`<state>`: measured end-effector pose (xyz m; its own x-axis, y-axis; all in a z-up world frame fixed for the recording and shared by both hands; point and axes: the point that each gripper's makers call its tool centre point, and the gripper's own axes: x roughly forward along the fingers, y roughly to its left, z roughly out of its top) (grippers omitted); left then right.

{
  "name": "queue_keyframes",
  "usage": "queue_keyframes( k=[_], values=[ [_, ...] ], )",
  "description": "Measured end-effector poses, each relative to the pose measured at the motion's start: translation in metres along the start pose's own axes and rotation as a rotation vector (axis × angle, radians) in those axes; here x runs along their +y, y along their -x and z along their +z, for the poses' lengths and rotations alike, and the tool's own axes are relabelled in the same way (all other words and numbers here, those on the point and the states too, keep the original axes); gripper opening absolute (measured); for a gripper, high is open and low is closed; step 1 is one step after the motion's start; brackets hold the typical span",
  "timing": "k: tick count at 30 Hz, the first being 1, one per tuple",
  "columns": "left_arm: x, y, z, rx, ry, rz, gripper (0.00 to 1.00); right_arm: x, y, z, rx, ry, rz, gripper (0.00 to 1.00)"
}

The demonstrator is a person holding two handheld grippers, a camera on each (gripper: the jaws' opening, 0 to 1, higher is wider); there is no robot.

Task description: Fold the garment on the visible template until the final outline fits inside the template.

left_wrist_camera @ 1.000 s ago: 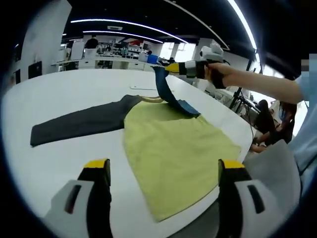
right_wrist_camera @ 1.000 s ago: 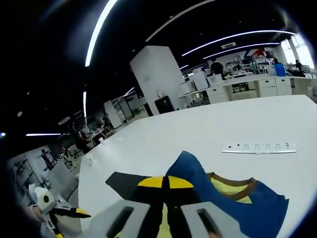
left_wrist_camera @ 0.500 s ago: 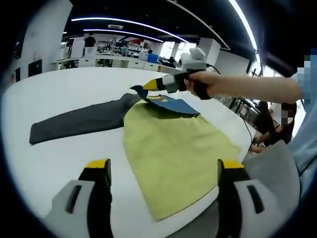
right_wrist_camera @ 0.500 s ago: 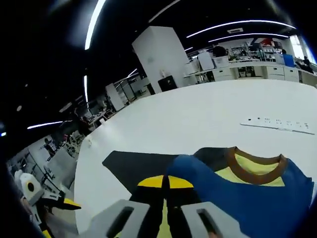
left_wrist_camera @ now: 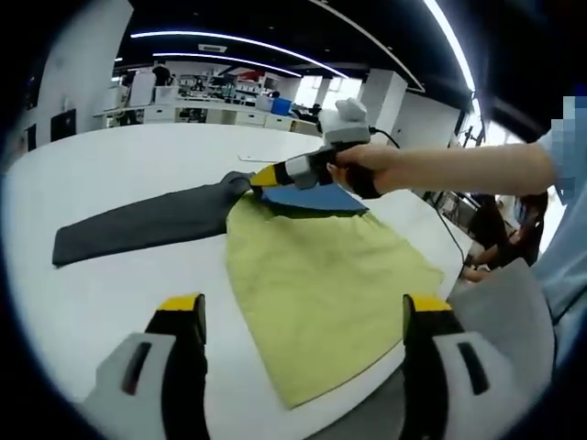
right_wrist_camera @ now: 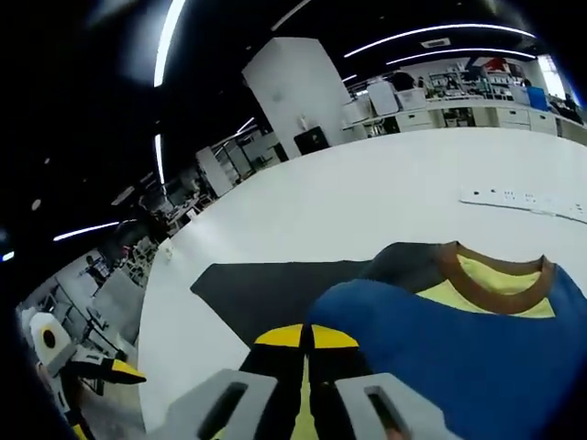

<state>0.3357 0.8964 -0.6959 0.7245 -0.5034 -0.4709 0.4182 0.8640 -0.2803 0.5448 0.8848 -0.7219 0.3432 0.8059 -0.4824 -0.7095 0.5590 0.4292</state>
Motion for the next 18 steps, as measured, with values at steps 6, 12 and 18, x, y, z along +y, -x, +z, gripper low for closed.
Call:
queue_keyframes(
  k=[6,12,18],
  values=[
    [0.001,0.001,0.002,-0.007,0.003,0.005,0.86,0.005,0.002,-0.002,0.006,0.022,0.018,0.12],
    [0.001,0.001,0.002,-0.009,0.0,0.006,0.86,0.011,0.019,-0.001,0.007,0.085,0.034,0.44],
    [0.001,0.001,0.003,-0.011,0.0,0.002,0.86,0.017,0.037,0.001,0.009,0.134,0.043,0.74]
  ],
)
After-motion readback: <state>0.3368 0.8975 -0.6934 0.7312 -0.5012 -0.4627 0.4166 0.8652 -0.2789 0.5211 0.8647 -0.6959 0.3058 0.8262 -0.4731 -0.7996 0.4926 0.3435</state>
